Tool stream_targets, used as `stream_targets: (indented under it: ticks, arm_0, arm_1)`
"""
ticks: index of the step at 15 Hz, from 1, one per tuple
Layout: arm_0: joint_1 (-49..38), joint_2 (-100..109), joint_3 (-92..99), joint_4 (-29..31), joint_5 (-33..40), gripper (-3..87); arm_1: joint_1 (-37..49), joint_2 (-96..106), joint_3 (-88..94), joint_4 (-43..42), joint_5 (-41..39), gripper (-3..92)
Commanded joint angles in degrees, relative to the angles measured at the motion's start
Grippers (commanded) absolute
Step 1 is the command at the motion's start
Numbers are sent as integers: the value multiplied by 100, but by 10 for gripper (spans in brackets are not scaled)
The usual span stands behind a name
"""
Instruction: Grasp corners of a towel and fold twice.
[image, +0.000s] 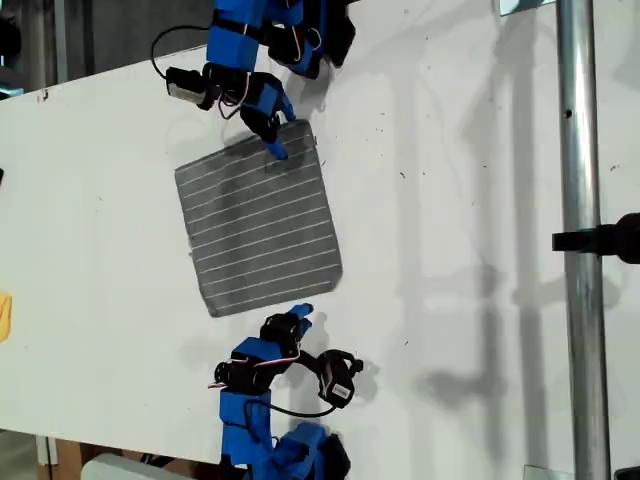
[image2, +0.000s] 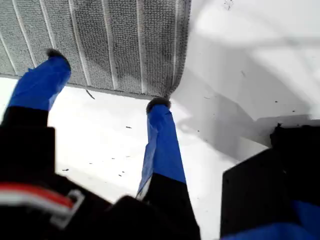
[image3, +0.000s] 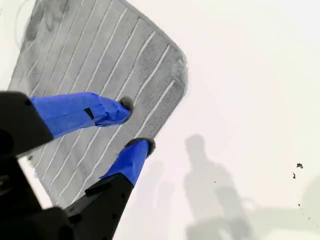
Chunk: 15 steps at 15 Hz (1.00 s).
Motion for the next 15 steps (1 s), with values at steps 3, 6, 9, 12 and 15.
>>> stream_targets:
  ticks: [3, 6, 9, 12, 15]
  arm_0:
    - [-141, 686, 352, -149, -141, 106]
    - [-132, 993, 712, -246, -167, 106]
    - [-149, 1274, 1046, -360, -185, 104]
    - [-202, 1318, 1134, -360, -141, 104]
    - [-220, 949, 580, -439, 413, 222]
  arm_1:
    - [220, -2250, -598, -853, -299, 336]
    - [281, -2575, -800, -870, -360, 135]
    - [88, -2566, -835, -984, -290, -2]
    - [-79, -2566, -861, -1072, -316, -3]
    - [-141, -2575, -853, -1134, -334, -3]
